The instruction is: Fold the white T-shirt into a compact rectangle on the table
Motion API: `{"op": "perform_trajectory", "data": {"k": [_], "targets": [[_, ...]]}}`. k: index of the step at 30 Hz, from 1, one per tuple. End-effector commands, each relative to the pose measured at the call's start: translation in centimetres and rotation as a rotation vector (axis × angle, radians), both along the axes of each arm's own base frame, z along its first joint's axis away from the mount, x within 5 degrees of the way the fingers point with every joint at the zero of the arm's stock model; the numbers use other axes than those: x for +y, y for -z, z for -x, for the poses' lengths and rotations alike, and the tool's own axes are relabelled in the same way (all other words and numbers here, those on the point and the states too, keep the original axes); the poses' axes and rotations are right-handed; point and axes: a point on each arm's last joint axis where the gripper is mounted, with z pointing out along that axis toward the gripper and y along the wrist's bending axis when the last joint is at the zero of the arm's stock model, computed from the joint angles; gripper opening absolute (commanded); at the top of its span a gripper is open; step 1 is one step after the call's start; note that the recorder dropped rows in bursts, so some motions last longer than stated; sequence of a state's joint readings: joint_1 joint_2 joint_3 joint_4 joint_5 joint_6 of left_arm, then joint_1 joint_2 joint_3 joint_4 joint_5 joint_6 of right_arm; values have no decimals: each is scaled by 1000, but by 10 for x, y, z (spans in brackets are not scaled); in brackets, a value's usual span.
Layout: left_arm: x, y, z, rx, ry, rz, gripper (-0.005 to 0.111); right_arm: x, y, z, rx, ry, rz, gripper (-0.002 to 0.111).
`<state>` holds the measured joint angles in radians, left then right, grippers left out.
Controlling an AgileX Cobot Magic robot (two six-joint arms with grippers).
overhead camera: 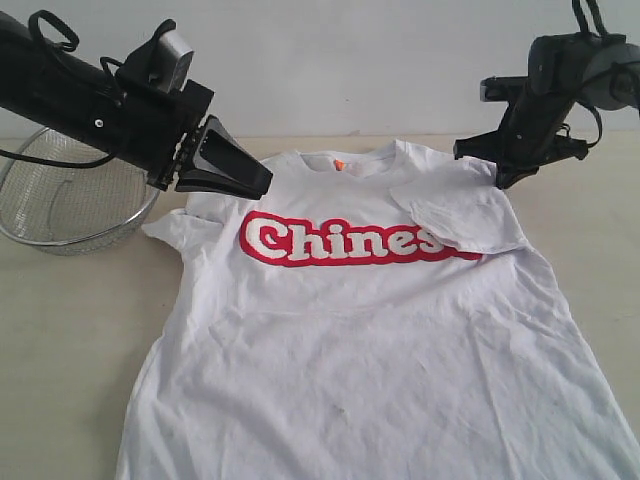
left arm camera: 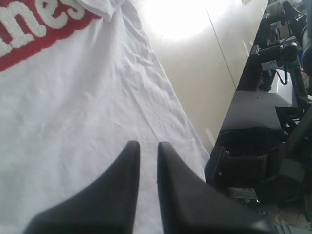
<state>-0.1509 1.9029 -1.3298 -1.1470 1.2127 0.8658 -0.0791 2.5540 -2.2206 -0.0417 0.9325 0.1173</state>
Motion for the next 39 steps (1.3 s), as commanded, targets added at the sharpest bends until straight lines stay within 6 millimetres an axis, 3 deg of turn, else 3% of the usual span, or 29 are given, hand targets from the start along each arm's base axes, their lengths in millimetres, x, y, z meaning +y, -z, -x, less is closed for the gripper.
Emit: {"op": "perform_trajectory", "data": {"k": [1,9,12,25,39], "targets": [[0,-4,2,-6,2,17,13,-3,4,-4,-39,0,2,0],[0,-4,2,-6,2,17,13,-7,-37,-17,-158,13,12,0],[0,-4,2,-6,2,17,13,-7,-40,-18,-178,14,6,0],[0,-4,2,-10,-3,14,13,-7,12,-23,-126,13,-2,0],[0,-4,0,-16,-14,9,13,-14,3,-28,-211,25,4,0]]}}
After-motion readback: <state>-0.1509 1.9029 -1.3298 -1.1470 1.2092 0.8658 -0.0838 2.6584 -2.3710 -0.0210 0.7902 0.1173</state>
